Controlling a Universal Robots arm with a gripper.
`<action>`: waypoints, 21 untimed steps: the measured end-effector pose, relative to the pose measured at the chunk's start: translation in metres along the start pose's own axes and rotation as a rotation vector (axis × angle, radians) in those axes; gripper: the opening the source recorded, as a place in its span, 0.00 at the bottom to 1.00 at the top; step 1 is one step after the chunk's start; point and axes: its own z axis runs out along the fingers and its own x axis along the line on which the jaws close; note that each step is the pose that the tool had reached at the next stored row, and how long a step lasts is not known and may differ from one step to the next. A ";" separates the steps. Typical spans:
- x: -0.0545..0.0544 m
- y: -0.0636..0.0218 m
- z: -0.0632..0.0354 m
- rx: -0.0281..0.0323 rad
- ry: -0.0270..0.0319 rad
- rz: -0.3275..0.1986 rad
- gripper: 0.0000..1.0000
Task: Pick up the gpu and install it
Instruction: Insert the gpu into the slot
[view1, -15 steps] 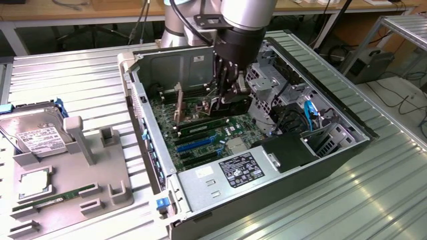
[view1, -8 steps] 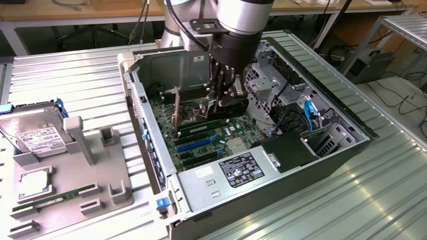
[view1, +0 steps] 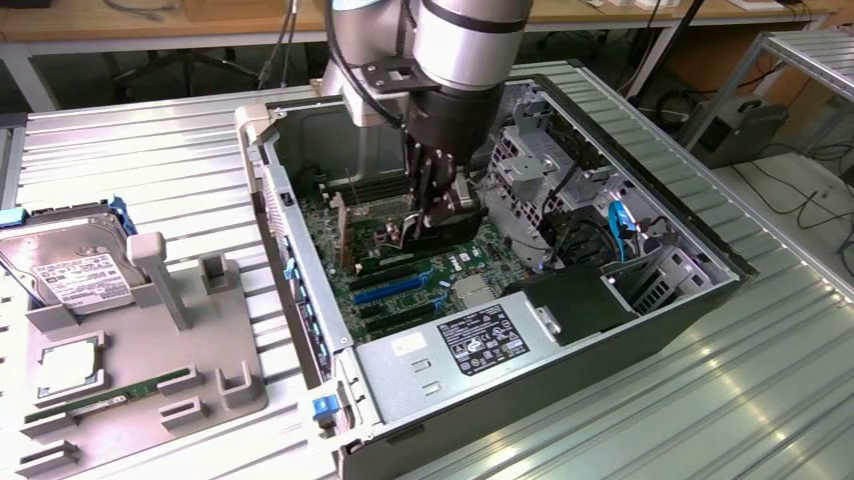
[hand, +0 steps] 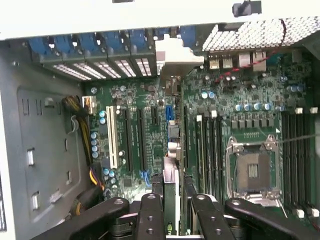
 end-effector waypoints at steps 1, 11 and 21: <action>0.001 0.0019 0.0012 0.0002 0.0000 0.000 0.26; 0.005 0.0141 0.0152 0.0055 -0.0022 -0.013 0.26; 0.005 0.0172 0.0254 0.0136 -0.0062 -0.040 0.26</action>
